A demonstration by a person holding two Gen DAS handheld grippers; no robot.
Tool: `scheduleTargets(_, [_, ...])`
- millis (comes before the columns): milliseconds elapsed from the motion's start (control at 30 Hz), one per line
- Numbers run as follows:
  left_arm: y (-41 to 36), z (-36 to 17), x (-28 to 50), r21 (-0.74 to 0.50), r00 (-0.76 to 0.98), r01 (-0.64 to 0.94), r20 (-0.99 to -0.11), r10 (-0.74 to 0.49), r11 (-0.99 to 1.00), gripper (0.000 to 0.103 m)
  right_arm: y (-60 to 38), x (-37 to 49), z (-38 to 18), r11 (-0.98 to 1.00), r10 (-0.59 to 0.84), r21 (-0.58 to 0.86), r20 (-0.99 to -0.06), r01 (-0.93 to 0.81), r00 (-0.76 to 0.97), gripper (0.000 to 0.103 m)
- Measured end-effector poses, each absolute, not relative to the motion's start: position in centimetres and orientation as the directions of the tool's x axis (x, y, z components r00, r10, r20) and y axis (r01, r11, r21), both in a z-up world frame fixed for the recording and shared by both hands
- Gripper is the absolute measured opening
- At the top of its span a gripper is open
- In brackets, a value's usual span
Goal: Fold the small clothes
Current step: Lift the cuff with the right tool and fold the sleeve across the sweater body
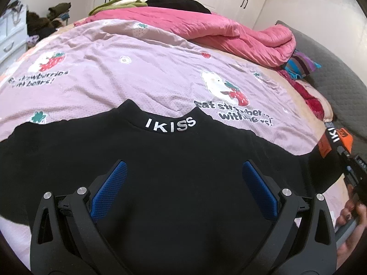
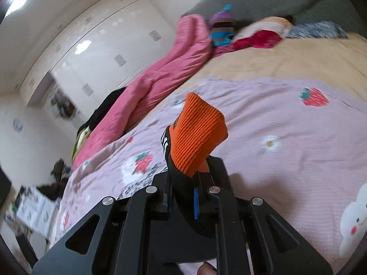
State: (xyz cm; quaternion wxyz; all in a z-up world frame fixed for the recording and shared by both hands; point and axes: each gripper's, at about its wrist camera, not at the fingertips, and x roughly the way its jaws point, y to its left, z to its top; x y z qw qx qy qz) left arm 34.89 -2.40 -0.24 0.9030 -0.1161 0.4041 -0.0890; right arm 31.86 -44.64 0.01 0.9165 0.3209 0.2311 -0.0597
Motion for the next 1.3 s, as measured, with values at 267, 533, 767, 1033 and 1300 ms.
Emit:
scheduleTargets(267, [-0.9,0.4,34.7,-0.320,0.657,0.067,-0.699,-0.283,0.945,0.095,-39.9,33.0,1.9,0.872,0.134,0.477,-0.444,0.107,0.886,0.012])
scheduleTargets(533, [1.6,0.4,34.2,-0.362,0.669,0.002,-0.692,-0.270,0.932,0.095,-35.6,33.9,2.9,0.907,0.233,0.421,-0.446,-0.027,0.864,0.012])
scheduleTargets(767, [3.4,0.0,33.9,-0.387,0.672,-0.028,-0.690,-0.270,0.922,0.095,-31.5,34.1,3.1,0.909,0.317,0.397,-0.451,-0.131,0.835,0.012])
scheduleTargets(1033, [6.4,-1.3,33.9,-0.432,0.669,-0.099,-0.696,-0.261,0.897,0.095,-26.7,34.6,2.0,0.905,0.391,0.361,-0.492,-0.226,0.778,0.012])
scheduleTargets(1300, [6.8,-2.0,33.8,-0.494,0.641,-0.079,-0.691,-0.335,0.866,0.095,-22.5,34.8,-0.3,0.895,0.437,0.342,-0.543,-0.287,0.717,0.014])
